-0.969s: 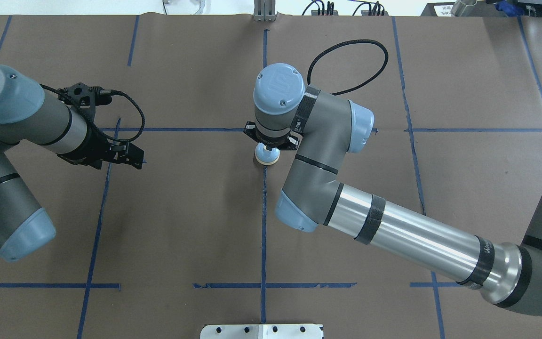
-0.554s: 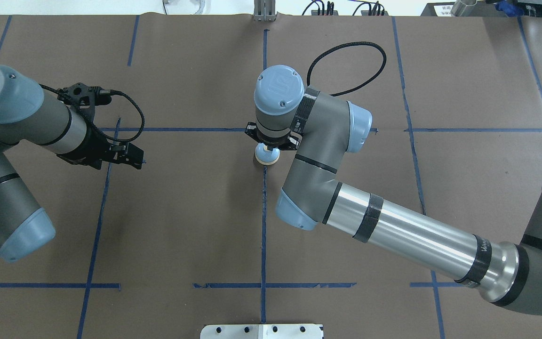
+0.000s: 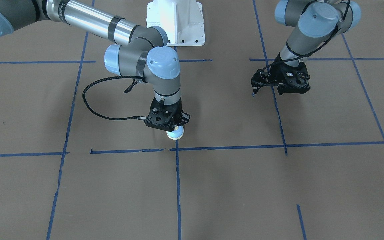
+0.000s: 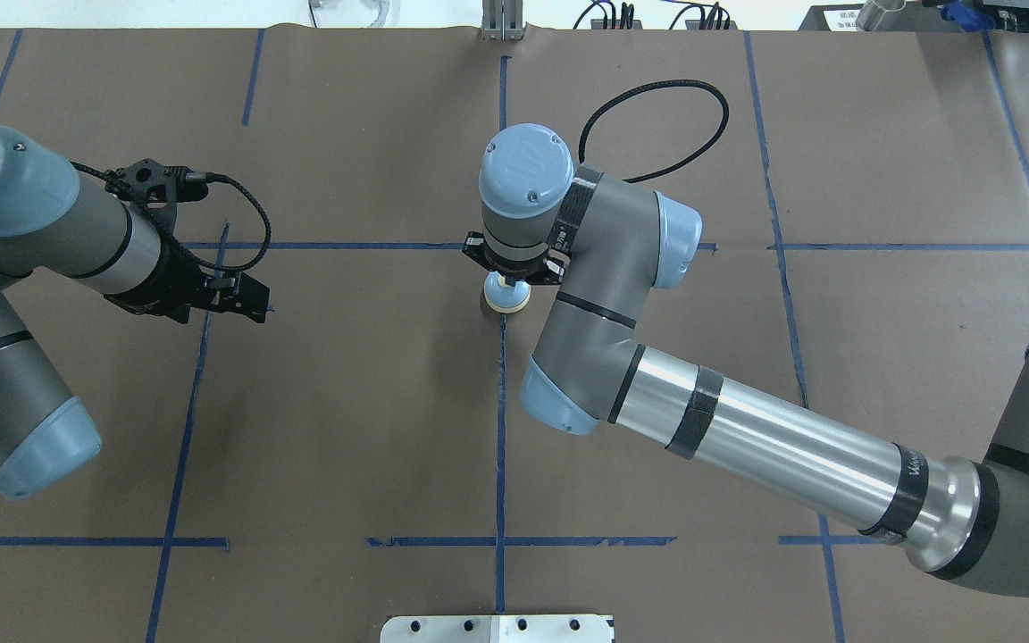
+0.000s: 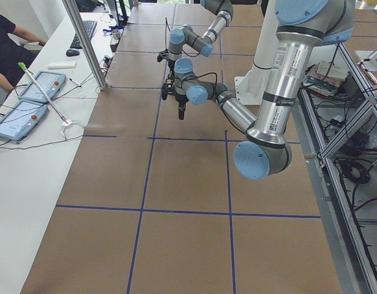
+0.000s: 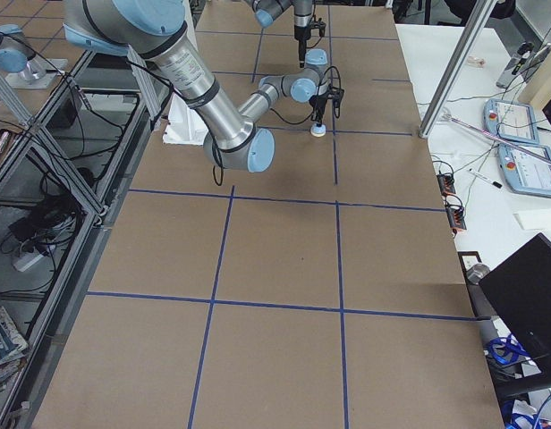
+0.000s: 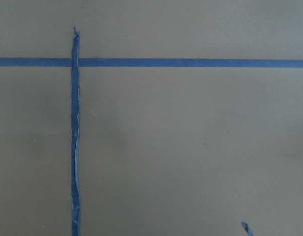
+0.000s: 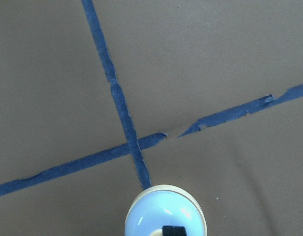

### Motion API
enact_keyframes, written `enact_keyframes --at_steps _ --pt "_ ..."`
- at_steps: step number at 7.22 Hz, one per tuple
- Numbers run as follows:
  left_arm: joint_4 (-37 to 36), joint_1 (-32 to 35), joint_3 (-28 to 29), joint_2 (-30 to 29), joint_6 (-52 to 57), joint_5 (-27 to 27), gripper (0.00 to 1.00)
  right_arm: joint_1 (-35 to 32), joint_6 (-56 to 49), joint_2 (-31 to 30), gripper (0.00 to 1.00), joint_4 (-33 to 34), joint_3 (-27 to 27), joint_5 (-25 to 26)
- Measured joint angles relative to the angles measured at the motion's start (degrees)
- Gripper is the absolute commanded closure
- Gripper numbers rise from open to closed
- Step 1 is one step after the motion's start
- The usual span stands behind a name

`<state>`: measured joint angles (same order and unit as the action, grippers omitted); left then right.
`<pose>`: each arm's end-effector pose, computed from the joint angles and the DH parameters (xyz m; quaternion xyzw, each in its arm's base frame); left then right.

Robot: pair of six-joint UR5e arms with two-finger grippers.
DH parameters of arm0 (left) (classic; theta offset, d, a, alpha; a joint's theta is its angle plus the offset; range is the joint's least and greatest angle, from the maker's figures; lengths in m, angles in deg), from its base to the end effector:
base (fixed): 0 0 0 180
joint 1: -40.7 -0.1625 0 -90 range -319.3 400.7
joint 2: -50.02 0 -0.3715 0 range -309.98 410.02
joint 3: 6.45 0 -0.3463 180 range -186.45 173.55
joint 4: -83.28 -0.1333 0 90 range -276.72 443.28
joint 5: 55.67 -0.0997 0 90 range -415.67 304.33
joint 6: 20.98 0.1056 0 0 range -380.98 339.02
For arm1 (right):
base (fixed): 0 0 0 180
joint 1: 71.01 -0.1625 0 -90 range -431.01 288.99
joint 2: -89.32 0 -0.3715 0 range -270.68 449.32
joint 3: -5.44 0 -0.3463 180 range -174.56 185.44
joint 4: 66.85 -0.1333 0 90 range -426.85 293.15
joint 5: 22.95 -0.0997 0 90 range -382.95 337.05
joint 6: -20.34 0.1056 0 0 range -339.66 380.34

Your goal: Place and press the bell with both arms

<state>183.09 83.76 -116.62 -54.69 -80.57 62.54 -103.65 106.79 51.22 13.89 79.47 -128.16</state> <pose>0.3192 -0.4124 0.3198 0.0399 0.4303 -0.0067 0.9018 -0.5454 -0.4747 0.1896 0.0021 -0.3999 0.1806 0.8986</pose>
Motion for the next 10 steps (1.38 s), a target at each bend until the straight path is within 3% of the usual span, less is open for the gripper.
enact_keyframes --at_steps 2,4,6,7,8,9,10 --pt "0.0 0.2 -0.1 0.1 0.0 0.1 0.00 -3.7 -0.3 -2.8 1.00 0.3 5.7 -5.6" --pt "0.0 1.4 -0.2 0.9 0.6 0.3 0.00 -11.6 -6.0 -15.8 0.99 0.3 20.7 -14.7" --pt "0.0 4.8 -0.6 4.4 7.6 1.5 0.00 -23.9 -23.3 -31.3 0.98 0.2 30.3 -26.5" --pt "0.0 8.0 -1.0 7.2 13.2 3.3 0.00 -30.6 -34.5 -38.0 0.80 0.2 31.7 -31.3" --pt "0.0 12.2 -1.6 10.5 19.8 6.1 0.00 -37.3 -46.1 -44.3 0.54 0.3 31.9 -34.4" --pt "0.0 17.5 -2.2 14.2 27.2 9.8 0.00 -44.0 -57.6 -50.1 0.01 0.5 31.6 -35.8" --pt "0.1 22.4 -2.5 17.9 34.6 12.7 0.00 -49.8 -68.4 -54.9 0.00 0.5 30.7 -36.2"
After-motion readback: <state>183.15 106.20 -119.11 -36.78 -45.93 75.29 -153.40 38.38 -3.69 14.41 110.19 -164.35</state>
